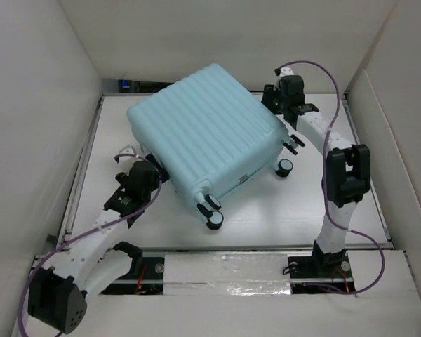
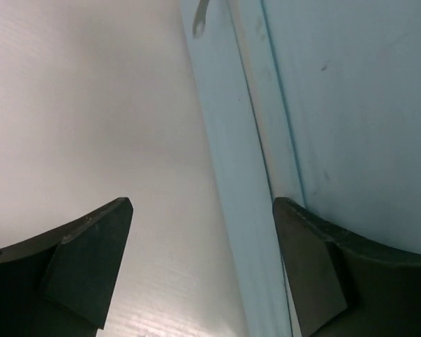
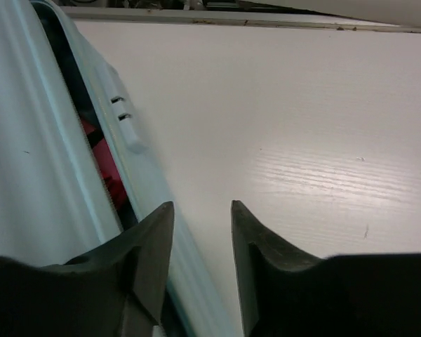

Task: Pack the luggage

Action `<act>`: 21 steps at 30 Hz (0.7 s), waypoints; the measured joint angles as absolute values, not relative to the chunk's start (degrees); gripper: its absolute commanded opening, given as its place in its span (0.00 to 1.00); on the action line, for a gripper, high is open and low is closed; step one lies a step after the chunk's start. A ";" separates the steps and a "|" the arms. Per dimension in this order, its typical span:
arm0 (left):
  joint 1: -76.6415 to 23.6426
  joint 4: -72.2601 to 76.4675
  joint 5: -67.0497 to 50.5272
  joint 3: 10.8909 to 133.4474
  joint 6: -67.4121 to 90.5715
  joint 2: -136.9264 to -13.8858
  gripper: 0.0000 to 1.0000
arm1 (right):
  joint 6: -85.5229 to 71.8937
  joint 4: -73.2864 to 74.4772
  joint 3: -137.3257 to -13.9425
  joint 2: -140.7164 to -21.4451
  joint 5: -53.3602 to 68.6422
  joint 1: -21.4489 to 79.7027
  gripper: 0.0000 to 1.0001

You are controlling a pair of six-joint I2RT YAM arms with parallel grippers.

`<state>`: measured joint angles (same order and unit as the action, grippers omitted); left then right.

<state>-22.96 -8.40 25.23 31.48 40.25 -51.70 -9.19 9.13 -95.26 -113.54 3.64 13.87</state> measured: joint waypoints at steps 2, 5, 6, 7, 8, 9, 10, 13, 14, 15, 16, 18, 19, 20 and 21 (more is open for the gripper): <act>-24.01 -12.14 26.00 32.53 40.18 -47.97 0.85 | -9.43 10.00 -94.63 -111.07 4.78 12.43 0.59; -22.37 -12.19 26.57 37.93 40.18 -44.82 0.80 | -11.73 9.50 -87.99 -101.80 7.88 10.13 0.59; -21.58 -10.46 26.44 40.58 40.03 -44.38 0.79 | -12.47 9.32 -85.06 -97.32 8.36 9.76 0.56; -20.73 -7.92 25.98 43.33 39.94 -44.23 0.79 | -13.06 8.40 -81.62 -92.42 8.75 9.61 0.46; -20.08 -5.69 25.56 45.74 39.90 -44.27 0.78 | -13.34 7.60 -78.32 -87.64 8.88 9.54 0.27; -19.77 -3.14 25.12 48.58 39.75 -44.45 0.75 | -13.76 6.44 -74.72 -82.35 8.93 9.56 0.03; -18.46 -1.21 24.80 50.48 39.66 -46.09 0.68 | -14.31 4.60 -70.81 -77.19 8.97 9.63 0.00; -14.35 3.77 21.41 57.36 39.18 -51.37 0.59 | -16.21 0.78 -57.39 -63.26 8.64 11.29 0.00; -11.90 4.60 19.25 60.42 39.09 -54.39 0.57 | -16.51 -0.71 -53.32 -59.22 8.32 12.53 0.00; -9.34 5.37 16.91 63.88 38.98 -58.61 0.56 | -16.91 -1.17 -49.80 -56.64 8.01 14.06 0.00; -6.55 6.46 14.55 67.37 38.96 -63.07 0.56 | -17.28 -1.06 -45.69 -53.80 7.60 16.05 0.00; -2.17 7.11 10.15 74.54 38.81 -72.23 0.57 | -18.09 -0.38 -39.53 -50.30 7.20 19.18 0.00; -0.62 7.01 8.43 78.13 38.22 -77.38 0.59 | -18.70 0.60 -36.21 -49.04 6.76 21.10 0.00; 0.67 6.02 6.87 81.36 37.43 -81.97 0.60 | -19.27 1.58 -33.89 -47.94 6.31 22.57 0.00; 2.04 3.55 4.86 85.91 36.36 -87.70 0.60 | -19.81 2.35 -31.53 -46.87 5.65 24.05 0.00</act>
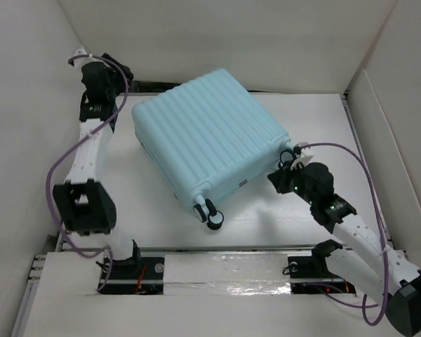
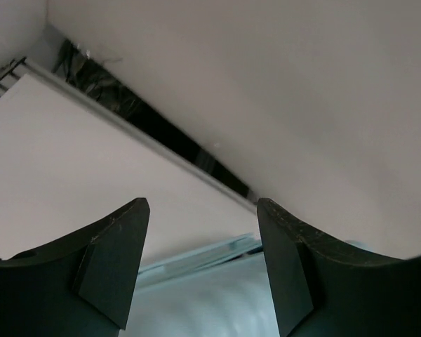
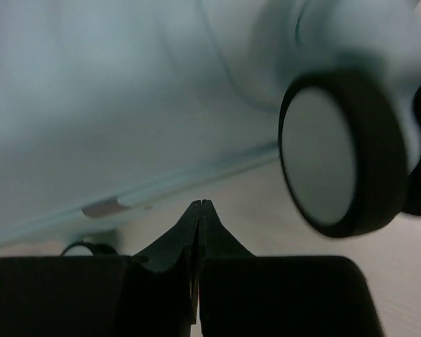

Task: Pack the luggage

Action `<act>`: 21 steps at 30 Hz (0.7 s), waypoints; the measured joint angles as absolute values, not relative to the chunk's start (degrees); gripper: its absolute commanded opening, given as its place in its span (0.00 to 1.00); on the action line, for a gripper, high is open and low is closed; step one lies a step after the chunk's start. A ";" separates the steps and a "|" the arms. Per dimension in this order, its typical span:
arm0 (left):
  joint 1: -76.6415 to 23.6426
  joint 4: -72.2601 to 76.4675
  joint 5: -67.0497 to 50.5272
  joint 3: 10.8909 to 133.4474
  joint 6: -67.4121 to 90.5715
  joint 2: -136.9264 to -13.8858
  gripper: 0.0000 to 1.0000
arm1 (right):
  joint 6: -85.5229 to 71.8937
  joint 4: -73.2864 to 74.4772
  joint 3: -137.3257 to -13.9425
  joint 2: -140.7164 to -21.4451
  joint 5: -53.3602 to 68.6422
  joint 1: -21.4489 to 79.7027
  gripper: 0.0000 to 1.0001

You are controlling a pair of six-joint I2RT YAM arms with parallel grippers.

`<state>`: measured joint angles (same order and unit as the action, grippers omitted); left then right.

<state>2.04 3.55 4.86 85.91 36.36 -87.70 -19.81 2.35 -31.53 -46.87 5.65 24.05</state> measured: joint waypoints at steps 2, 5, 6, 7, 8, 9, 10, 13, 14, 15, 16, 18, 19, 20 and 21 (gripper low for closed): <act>3.70 -0.45 1.74 93.27 34.04 -97.23 0.61 | -20.69 3.66 -28.40 -45.50 4.23 26.55 0.00; 5.52 -4.75 -3.18 101.16 30.72 -109.36 0.61 | -21.21 3.73 -28.56 -48.88 3.09 28.18 0.00; 6.02 -5.56 -4.56 101.60 29.89 -112.01 0.62 | -21.26 3.49 -29.10 -51.05 2.74 28.21 0.00; 6.42 -6.85 -5.85 101.60 29.21 -114.10 0.62 | -21.26 3.36 -29.85 -53.36 2.52 28.21 0.00; 6.63 -7.73 -7.01 101.25 28.67 -115.85 0.63 | -21.23 3.16 -30.68 -55.81 2.31 28.21 0.00; 6.96 -8.19 -8.19 100.47 28.18 -117.27 0.63 | -21.21 2.76 -31.20 -57.41 2.07 28.21 0.00; 7.20 -8.73 -9.17 99.92 27.88 -118.08 0.63 | -21.21 2.28 -31.73 -58.85 1.89 28.21 0.00; 7.53 -9.56 -12.73 99.63 27.24 -119.83 0.63 | -21.23 0.34 -33.32 -62.35 1.65 27.83 0.00; 7.49 -9.30 -13.67 99.63 27.18 -120.01 0.63 | -21.23 -0.69 -33.61 -63.02 1.63 27.79 0.00; 7.20 -9.15 -14.35 99.63 27.14 -120.09 0.62 | -21.21 -1.23 -34.41 -64.86 1.65 27.57 0.00; 6.76 -8.95 -14.83 99.61 27.14 -120.09 0.62 | -21.02 -1.76 -34.92 -66.13 1.65 27.44 0.00; 5.34 -5.65 -15.09 97.49 27.49 -119.50 0.62 | -20.73 -2.07 -36.67 -68.51 1.23 27.11 0.00; 4.54 -3.81 -15.07 95.57 28.34 -118.76 0.60 | -20.45 -1.65 -37.98 -69.84 1.08 26.76 0.00; 4.25 -0.01 -14.63 92.42 29.58 -117.84 0.60 | -20.34 -0.58 -39.22 -70.94 0.82 26.44 0.00; 4.32 3.33 -13.72 88.51 31.18 -116.20 0.59 | -20.21 0.19 -40.34 -71.79 0.58 25.93 0.00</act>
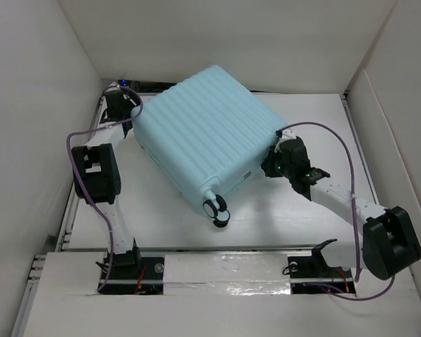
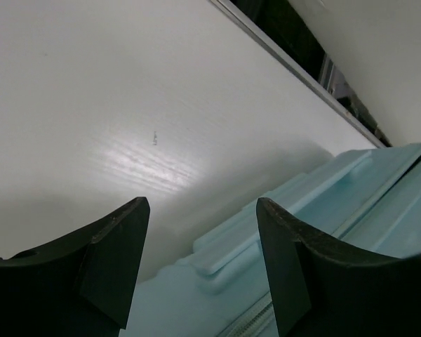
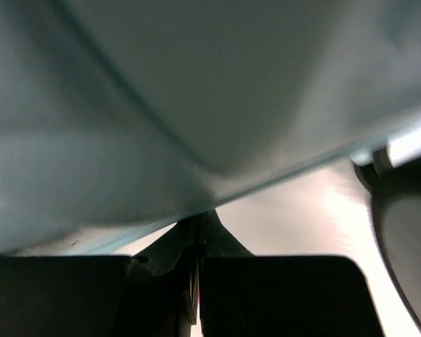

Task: Pack the luggage

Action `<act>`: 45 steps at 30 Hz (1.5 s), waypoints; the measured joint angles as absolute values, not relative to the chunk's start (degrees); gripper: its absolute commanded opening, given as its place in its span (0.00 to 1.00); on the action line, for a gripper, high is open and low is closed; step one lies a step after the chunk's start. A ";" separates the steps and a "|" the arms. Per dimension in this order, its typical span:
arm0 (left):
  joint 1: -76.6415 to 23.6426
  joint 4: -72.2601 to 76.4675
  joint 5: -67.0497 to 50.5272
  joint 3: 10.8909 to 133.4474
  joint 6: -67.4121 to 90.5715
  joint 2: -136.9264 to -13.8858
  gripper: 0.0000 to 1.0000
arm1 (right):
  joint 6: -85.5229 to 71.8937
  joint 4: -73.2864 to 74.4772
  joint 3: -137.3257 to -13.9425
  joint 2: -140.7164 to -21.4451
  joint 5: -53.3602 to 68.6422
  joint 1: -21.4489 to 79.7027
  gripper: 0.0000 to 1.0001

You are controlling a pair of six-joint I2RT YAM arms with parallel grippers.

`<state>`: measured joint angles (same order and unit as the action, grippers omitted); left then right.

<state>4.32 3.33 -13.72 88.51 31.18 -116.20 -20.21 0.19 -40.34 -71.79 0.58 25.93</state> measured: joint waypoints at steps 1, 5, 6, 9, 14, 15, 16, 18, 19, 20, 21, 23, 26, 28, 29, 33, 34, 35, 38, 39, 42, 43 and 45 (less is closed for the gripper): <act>4.54 6.81 -12.64 84.16 33.04 -114.26 0.59 | -20.12 1.15 -41.85 -73.03 0.40 25.32 0.00; 4.23 18.81 -4.82 63.61 39.77 -101.54 0.59 | -18.74 2.63 -48.60 -79.68 -2.70 21.98 0.00; 3.42 19.70 -1.61 58.85 40.66 -97.71 0.59 | -18.41 3.20 -50.72 -81.56 -3.36 21.06 0.01; -0.67 20.80 9.34 47.94 42.09 -87.59 0.58 | -17.61 8.43 -61.17 -89.19 -5.23 17.91 0.01; -12.75 21.02 26.20 32.56 44.97 -72.51 0.57 | -14.13 16.97 -83.88 -105.82 -6.85 14.79 0.02; -16.34 20.58 29.02 29.54 46.02 -69.23 0.55 | -12.32 18.31 -88.97 -109.06 -6.96 14.46 0.04; -19.81 19.86 30.81 26.79 47.05 -65.43 0.55 | -10.66 18.39 -93.43 -112.03 -6.81 14.13 0.07; -27.35 17.43 32.75 22.28 48.36 -58.11 0.55 | -8.29 19.70 -101.36 -117.27 -5.63 14.02 0.29; -31.05 15.68 33.12 20.64 48.95 -54.61 0.55 | -7.53 19.94 -105.25 -119.77 -4.27 14.02 0.41; -34.09 13.34 33.26 19.57 48.97 -51.62 0.57 | -6.98 19.77 -107.92 -121.36 -3.16 14.26 0.52; -36.42 10.87 32.91 18.94 49.08 -49.19 0.58 | -6.52 19.51 -109.49 -122.15 -2.28 14.50 0.66; -39.16 6.46 32.73 18.85 48.66 -45.80 0.68 | -5.72 19.44 -110.24 -121.80 -2.61 14.61 0.75; -38.24 -0.62 31.55 19.38 46.87 -42.85 0.77 | -5.61 18.48 -107.92 -117.38 -3.22 14.35 0.87; -35.97 -5.23 30.11 21.26 44.97 -41.78 0.78 | -6.33 17.15 -103.59 -111.61 -2.79 13.54 0.93; -34.39 -6.50 29.47 22.26 44.18 -41.23 0.79 | -6.76 17.17 -100.71 -107.61 -0.99 13.43 0.93; -28.16 -2.74 26.65 28.75 43.16 -38.87 0.80 | -8.12 14.61 -87.50 -88.44 3.25 15.59 0.54; -26.79 -0.30 25.52 30.81 43.18 -38.46 0.79 | -8.51 13.17 -83.61 -83.29 4.01 16.05 0.38; -25.52 2.28 24.47 32.60 43.18 -38.35 0.74 | -9.37 11.18 -79.57 -78.19 4.14 16.43 0.19; -22.61 7.62 20.49 36.71 43.44 -39.51 0.70 | -11.94 6.33 -66.30 -64.53 3.79 16.34 0.00; -21.98 8.47 19.44 37.78 43.51 -39.97 0.70 | -12.80 5.93 -61.82 -60.66 3.55 16.16 0.00; -20.29 10.17 18.37 38.70 43.97 -40.25 0.70 | -15.31 3.75 -48.84 -51.33 2.92 16.23 0.00; -19.49 10.39 18.37 38.70 44.01 -40.38 0.70 | -16.25 3.38 -44.84 -49.23 2.76 16.36 0.00; -16.93 10.66 18.09 39.27 44.14 -41.80 0.74 | -17.89 3.51 -37.67 -46.63 2.22 16.80 0.00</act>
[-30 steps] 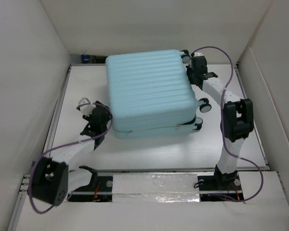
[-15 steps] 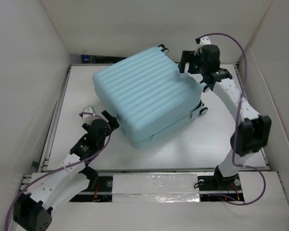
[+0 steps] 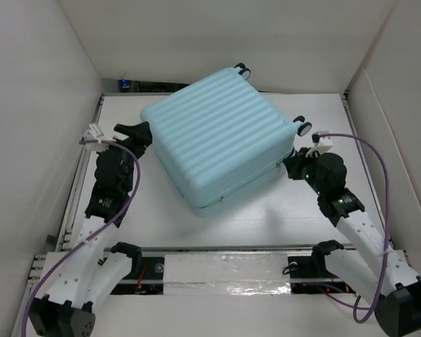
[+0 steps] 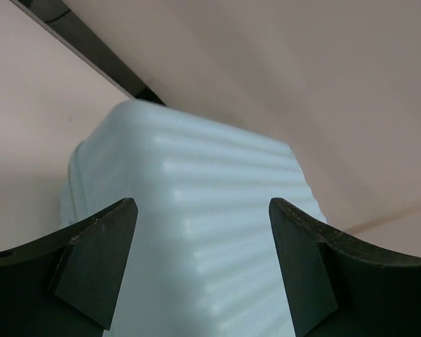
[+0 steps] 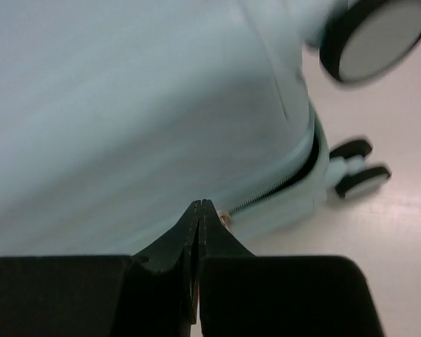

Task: Pack the luggage

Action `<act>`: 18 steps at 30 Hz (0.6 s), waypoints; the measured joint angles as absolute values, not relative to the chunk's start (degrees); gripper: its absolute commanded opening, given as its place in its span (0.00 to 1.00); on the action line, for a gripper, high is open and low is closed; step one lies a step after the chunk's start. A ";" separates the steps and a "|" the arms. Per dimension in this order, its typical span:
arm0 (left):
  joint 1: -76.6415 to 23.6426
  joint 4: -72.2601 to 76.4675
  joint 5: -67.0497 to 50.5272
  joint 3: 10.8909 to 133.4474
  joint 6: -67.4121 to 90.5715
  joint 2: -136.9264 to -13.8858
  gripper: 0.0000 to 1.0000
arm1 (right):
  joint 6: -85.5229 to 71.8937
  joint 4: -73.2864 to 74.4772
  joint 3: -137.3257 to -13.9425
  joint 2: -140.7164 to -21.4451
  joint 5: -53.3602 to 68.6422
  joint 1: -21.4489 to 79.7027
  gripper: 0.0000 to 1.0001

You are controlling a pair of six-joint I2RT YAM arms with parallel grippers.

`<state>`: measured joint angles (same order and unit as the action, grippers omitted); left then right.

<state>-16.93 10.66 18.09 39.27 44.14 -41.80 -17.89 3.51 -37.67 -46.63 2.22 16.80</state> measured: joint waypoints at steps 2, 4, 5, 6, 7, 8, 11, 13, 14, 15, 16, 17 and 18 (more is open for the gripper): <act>-13.28 9.93 16.10 43.62 44.25 -47.29 0.74 | -19.27 3.86 -32.67 -46.26 1.83 16.97 0.00; -9.19 10.37 10.70 51.59 44.49 -55.68 0.73 | -20.27 3.86 -30.15 -47.55 1.65 16.97 0.00; -7.31 11.70 7.77 55.68 44.69 -60.64 0.72 | -20.58 3.81 -29.89 -48.77 1.61 16.97 0.00; -5.76 12.71 5.02 59.70 44.73 -65.06 0.73 | -20.84 3.29 -29.89 -50.22 1.63 16.97 0.00; -4.36 13.34 2.72 63.46 44.64 -70.11 0.73 | -21.08 2.33 -29.89 -51.79 1.67 16.97 0.00; -3.25 13.19 0.95 66.81 44.38 -74.83 0.73 | -21.10 1.45 -29.91 -53.17 1.89 16.97 0.00; -0.73 8.91 -2.31 75.79 41.95 -87.66 0.74 | -21.26 -0.60 -29.98 -57.30 2.63 16.95 0.00; 0.64 5.21 -4.36 81.10 39.75 -95.11 0.74 | -21.26 -1.26 -30.20 -59.70 2.96 16.95 0.00; 0.97 4.36 -4.93 82.37 39.20 -96.82 0.74 | -21.28 -2.09 -30.33 -61.08 3.18 16.91 0.00; 1.72 2.39 -5.98 84.90 37.87 -100.73 0.74 | -21.26 -2.48 -30.87 -62.54 3.44 16.84 0.00; 2.09 1.10 -6.50 86.32 37.04 -103.07 0.74 | -21.19 -2.07 -31.51 -63.64 3.55 16.75 0.00; 2.42 -0.08 -7.03 87.24 36.25 -105.08 0.74 | -21.17 -1.85 -32.40 -65.23 3.62 16.58 0.00; 2.68 -0.99 -7.31 87.57 35.70 -106.41 0.74 | -21.15 -1.52 -33.15 -66.61 3.75 16.43 0.00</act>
